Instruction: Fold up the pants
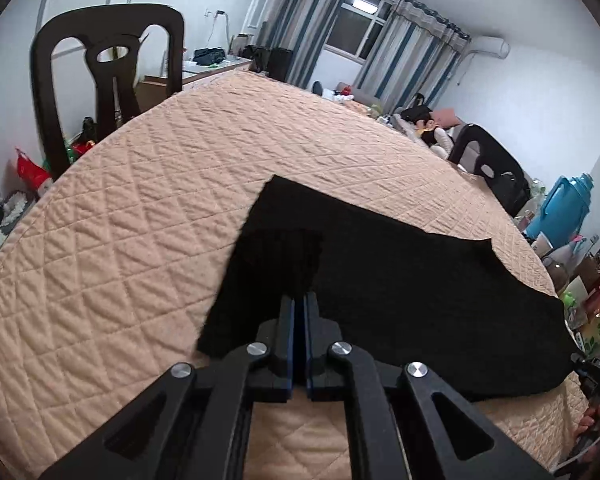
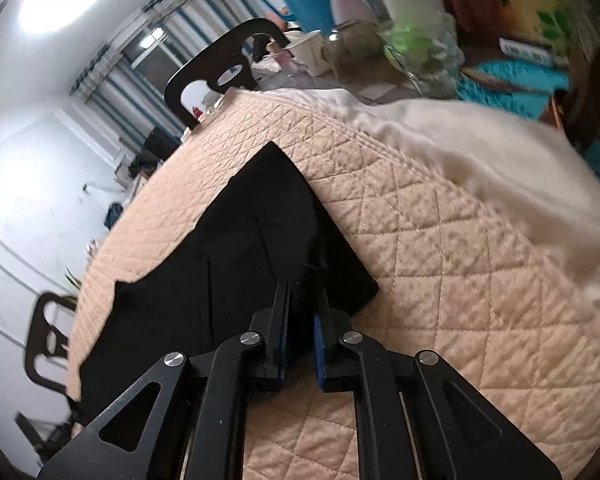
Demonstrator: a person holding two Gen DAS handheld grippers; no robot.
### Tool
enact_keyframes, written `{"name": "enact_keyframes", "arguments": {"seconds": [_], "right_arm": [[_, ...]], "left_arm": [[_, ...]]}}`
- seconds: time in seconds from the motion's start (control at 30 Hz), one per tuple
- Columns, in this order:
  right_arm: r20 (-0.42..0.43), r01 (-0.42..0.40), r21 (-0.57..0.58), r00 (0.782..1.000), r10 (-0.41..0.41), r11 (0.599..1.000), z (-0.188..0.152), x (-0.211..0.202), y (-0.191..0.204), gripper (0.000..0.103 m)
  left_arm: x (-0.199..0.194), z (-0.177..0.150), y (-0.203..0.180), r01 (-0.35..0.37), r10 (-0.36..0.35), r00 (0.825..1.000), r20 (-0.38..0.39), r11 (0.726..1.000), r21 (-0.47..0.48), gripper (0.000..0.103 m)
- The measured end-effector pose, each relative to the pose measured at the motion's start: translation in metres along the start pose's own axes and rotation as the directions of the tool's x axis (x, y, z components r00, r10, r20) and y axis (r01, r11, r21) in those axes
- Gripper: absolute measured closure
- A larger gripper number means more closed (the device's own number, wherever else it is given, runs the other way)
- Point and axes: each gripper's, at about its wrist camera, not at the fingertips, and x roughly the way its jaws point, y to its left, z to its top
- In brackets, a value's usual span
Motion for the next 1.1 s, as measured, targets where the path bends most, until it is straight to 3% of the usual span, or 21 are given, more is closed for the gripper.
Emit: {"name": "enact_keyframes", "arguments": {"seconds": [0.07, 0.17, 0.27, 0.33, 0.37, 0.47, 0.53, 0.57, 0.63, 0.73, 0.87, 0.93, 1.03, 1.1], "right_arm": [[0.029, 0.036, -0.031, 0.999, -0.035, 0.999, -0.002, -0.007, 0.001, 0.082], [0.125, 0.123, -0.083, 0.986, -0.113, 0.989, -0.003, -0.028, 0.006, 0.080], [0.204, 0.116, -0.165, 0.976, -0.081, 0.980, -0.002, -0.041, 0.022, 0.080], [0.175, 0.089, -0.246, 0.984, -0.046, 0.965, -0.003, -0.032, 0.036, 0.079], [0.149, 0.083, -0.270, 0.988, -0.044, 0.959, -0.004, -0.024, 0.040, 0.079], [0.015, 0.089, -0.291, 0.996, -0.088, 0.953, -0.006, 0.015, 0.039, 0.079], [0.008, 0.093, -0.285, 0.996, -0.094, 0.954, -0.005, 0.024, 0.033, 0.079], [0.020, 0.102, -0.286, 0.995, -0.101, 0.953, -0.003, 0.022, 0.032, 0.079], [0.059, 0.136, -0.301, 0.991, -0.124, 0.944, 0.006, 0.017, 0.035, 0.079], [0.089, 0.133, -0.333, 0.990, -0.109, 0.934, 0.020, 0.017, 0.046, 0.079], [0.096, 0.108, -0.375, 0.992, -0.077, 0.921, 0.041, 0.040, 0.068, 0.079], [0.068, 0.099, -0.382, 0.995, -0.079, 0.919, 0.046, 0.058, 0.071, 0.079], [0.018, 0.127, -0.379, 0.991, -0.129, 0.916, 0.047, 0.082, 0.063, 0.079], [0.029, 0.118, -0.375, 0.993, -0.115, 0.919, 0.046, 0.082, 0.057, 0.079]], "left_arm": [[-0.006, -0.002, 0.004, -0.038, 0.038, 0.999, 0.004, 0.999, -0.011, 0.094], [-0.019, 0.004, 0.010, -0.157, 0.158, 0.985, 0.065, 0.987, -0.010, 0.094], [-0.029, 0.016, 0.002, -0.161, 0.158, 0.980, 0.122, 0.987, 0.013, 0.094], [-0.025, 0.019, -0.014, -0.106, 0.098, 0.987, 0.128, 0.993, 0.052, 0.089], [-0.020, 0.019, -0.020, -0.078, 0.070, 0.991, 0.113, 0.994, 0.070, 0.082], [0.014, 0.009, -0.034, -0.003, 0.004, 1.000, -0.006, 0.995, 0.103, 0.076], [0.034, 0.002, -0.029, -0.011, 0.019, 0.996, -0.087, 0.995, 0.095, 0.076], [0.029, 0.003, -0.029, -0.024, 0.029, 0.999, -0.046, 0.994, 0.111, 0.075], [0.029, 0.010, -0.027, -0.074, 0.080, 0.996, -0.049, 0.990, 0.118, 0.075], [0.029, 0.025, -0.032, -0.092, 0.095, 0.995, -0.014, 0.986, 0.138, 0.075], [0.039, 0.049, -0.045, -0.079, 0.072, 0.996, 0.051, 0.982, 0.172, 0.058], [0.056, 0.058, -0.044, -0.071, 0.068, 0.997, 0.025, 0.984, 0.162, 0.058], [0.084, 0.055, -0.033, -0.110, 0.118, 0.992, -0.045, 0.983, 0.145, 0.058], [0.078, 0.057, -0.033, -0.090, 0.095, 0.995, -0.029, 0.984, 0.151, 0.057]]}}
